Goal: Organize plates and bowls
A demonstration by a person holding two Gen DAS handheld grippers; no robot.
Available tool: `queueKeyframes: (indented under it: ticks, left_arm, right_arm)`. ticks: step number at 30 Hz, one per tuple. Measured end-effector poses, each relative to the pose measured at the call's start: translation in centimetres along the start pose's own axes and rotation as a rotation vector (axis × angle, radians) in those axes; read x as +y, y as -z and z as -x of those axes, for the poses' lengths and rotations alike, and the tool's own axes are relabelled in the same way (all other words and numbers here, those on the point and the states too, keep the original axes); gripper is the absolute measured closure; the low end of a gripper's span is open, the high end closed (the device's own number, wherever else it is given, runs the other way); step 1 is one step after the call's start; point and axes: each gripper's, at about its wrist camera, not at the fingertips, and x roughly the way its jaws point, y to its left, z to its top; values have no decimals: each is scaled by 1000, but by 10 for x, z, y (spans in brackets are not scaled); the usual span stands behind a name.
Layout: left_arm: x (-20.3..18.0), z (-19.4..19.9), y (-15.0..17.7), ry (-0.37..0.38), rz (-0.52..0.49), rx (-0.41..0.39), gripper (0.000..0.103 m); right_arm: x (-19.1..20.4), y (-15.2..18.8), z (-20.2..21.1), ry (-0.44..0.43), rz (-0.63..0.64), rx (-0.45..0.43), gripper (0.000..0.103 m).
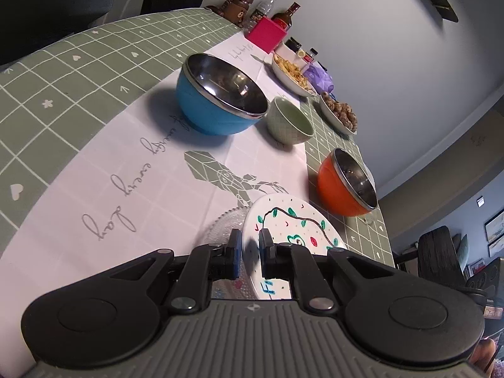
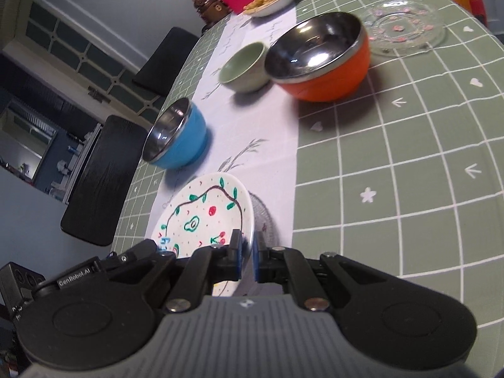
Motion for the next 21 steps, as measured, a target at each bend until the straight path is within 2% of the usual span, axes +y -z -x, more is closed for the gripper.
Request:
queueKeyframes:
  ticks: [8, 21]
  left_arm:
    - [11, -4, 6, -22, 15, 27, 91]
    - [13, -7, 12, -69, -24, 52, 91]
  right_arm:
    - [3, 6, -11, 11, 31, 21, 98]
    - [3, 9, -22, 47, 62, 54, 98]
